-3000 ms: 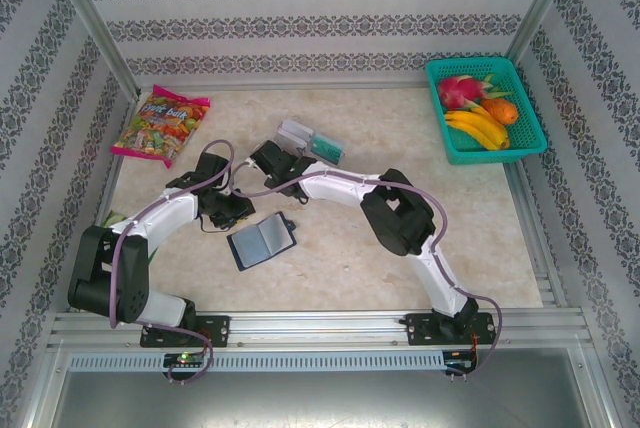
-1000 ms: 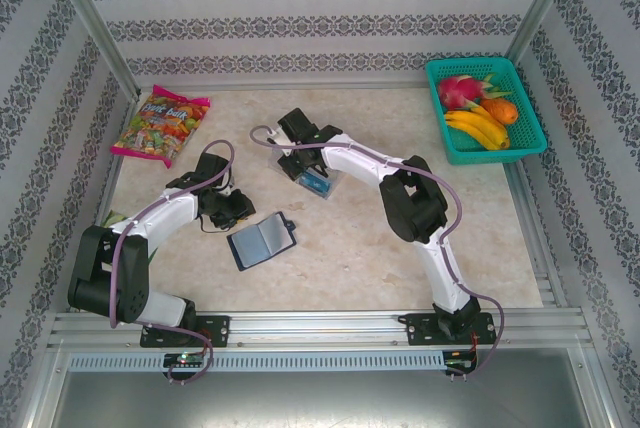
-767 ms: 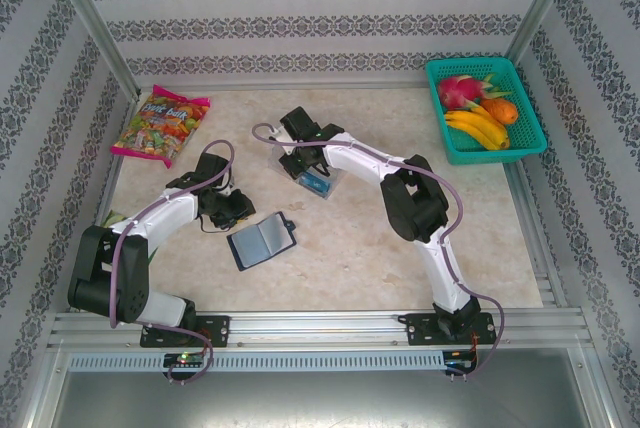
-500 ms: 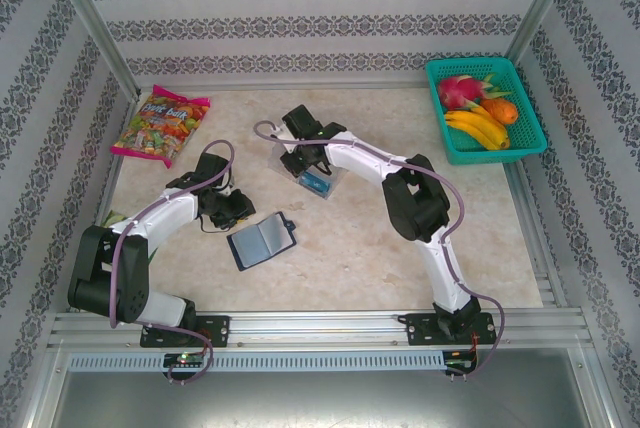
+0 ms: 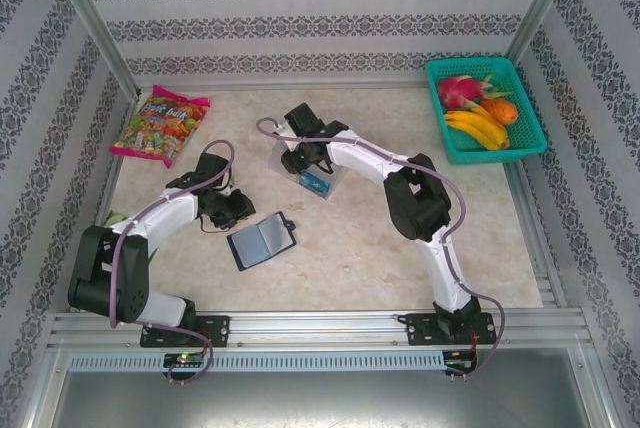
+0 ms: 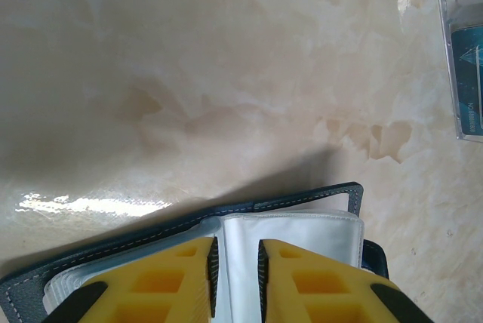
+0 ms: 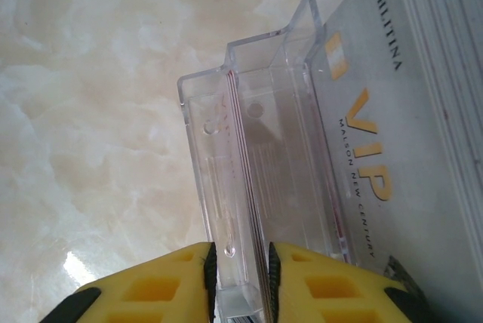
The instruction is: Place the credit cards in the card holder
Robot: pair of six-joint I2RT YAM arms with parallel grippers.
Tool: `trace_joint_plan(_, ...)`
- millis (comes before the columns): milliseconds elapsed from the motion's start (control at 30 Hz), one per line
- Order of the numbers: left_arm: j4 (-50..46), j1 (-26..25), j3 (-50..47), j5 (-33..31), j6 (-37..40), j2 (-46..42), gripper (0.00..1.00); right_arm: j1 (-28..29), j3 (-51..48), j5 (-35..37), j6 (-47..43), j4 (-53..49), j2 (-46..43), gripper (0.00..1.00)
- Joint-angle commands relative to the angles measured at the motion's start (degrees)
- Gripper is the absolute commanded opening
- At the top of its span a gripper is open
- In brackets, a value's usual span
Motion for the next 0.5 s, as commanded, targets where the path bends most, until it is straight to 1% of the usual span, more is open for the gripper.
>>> trace_joint_plan(0, 0.57, 0.46, -0.21, 0.95, 1.02, 0.39, 0.25, 1.27, 1.17, 3.98, -2.09, -0.61, -1.66, 0.30)
trace_joint_plan(67, 0.77, 0.47, -0.30, 1.15, 0.92, 0.49, 0.25, 2.58, 1.54, 8.07, -3.76, -0.74, -1.34, 0.33)
trace_joint_plan(233, 0.79, 0.47, -0.39, 1.15, 0.83, 0.10, 0.25, 6.04, 1.78, 22.26, -8.40, 0.76, 0.34, 0.36)
trace_joint_plan(300, 0.67, 0.47, -0.43, 1.11, 0.92, 0.01, 0.25, 6.75, 1.29, 25.50, -9.22, 2.11, 0.35, 0.38)
trace_joint_plan(400, 0.75, 0.53, -0.55, 1.00, 1.01, 0.10, 0.25, 7.41, 1.41, 28.55, -10.78, 3.07, 0.47, 0.41)
trace_joint_plan(467, 0.90, 0.51, -0.58, 0.99, 1.05, 0.30, 0.25, 7.93, 0.74, 30.71, -12.57, 4.55, 0.34, 0.42)
